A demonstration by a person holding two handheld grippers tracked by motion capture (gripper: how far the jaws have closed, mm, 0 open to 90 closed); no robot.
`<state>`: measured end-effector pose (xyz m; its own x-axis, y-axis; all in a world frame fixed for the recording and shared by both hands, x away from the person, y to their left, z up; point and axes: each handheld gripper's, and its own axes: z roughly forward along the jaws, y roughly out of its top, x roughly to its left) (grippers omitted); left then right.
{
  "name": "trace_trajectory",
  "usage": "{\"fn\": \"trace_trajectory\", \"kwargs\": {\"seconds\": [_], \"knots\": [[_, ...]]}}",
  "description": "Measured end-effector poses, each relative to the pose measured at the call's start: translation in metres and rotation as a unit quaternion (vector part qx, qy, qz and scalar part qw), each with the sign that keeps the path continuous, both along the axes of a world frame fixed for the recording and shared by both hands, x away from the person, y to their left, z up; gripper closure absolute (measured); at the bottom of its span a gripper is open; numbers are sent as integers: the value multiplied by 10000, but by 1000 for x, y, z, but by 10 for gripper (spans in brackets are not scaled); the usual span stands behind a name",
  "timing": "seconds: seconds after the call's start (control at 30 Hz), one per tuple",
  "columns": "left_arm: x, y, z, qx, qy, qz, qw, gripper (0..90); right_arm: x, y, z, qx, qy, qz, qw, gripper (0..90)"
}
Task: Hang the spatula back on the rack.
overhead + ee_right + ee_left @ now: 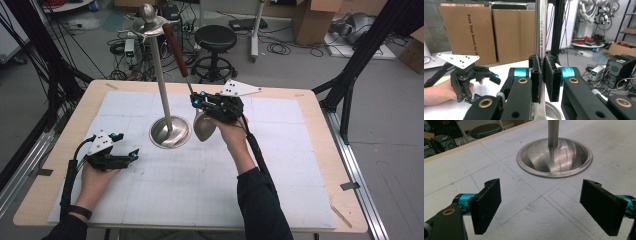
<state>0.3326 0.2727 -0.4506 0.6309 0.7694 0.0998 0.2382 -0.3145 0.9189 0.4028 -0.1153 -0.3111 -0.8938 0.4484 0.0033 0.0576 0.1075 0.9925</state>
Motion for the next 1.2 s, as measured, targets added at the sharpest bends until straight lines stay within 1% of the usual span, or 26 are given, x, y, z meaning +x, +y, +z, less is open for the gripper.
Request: {"fn": "trace_trajectory", "kwargs": {"seconds": [0.03,0.1,0.3,0.33,0.37,0.47,0.5,0.53,0.6,0.7,0.73,0.77,0.8,0.83,1.03,1.13,1.2], "knots": [[0,0,0,4,1,-2,10000,179,1,1,0,-9,-16,-2,10000,848],[0,0,0,-2,2,-1,10000,179,2,3,-1,-46,31,27,10000,848],[0,0,0,15,-3,6,10000,179,5,8,-2,-154,69,30,9999,846],[0,0,0,15,-5,-3,10000,179,5,9,-2,-232,72,1,9997,842],[0,0,0,13,-4,-1,10000,179,5,9,-2,-232,72,1,9997,842],[0,0,0,5,0,8,10000,179,4,13,-1,-424,-79,-174,9989,829],[0,0,0,9,-1,8,10000,179,4,13,-1,-424,-83,-183,9989,823],[0,0,0,13,-3,-2,10000,179,3,12,1,-326,-95,-182,9993,789],[0,0,0,5,-9,-4,10000,179,3,12,2,-324,-118,-201,9992,783],[0,0,0,41,-12,-10,10000,179,2,9,3,-355,-100,-255,9990,691],[0,0,0,45,-24,-15,10000,179,0,7,4,-380,-127,-292,9988,648],[0,0,0,46,-23,-15,10000,179,0,7,4,-380,-127,-292,9988,648],[0,0,0,41,-23,-19,10000,179,-3,3,5,-371,-135,-275,9988,606],[0,0,0,41,-23,-19,10000,179,-3,3,5,-371,-135,-275,9988,606],[0,0,0,64,-31,-19,10000,179,-14,-12,5,-533,-169,-242,9981,510],[0,0,0,44,-14,-13,10000,179,-21,-27,1,-639,-204,-340,9972,472],[0,0,0,21,-16,-6,10000,179,-24,-39,-4,-665,-172,-467,9965,445]]}}
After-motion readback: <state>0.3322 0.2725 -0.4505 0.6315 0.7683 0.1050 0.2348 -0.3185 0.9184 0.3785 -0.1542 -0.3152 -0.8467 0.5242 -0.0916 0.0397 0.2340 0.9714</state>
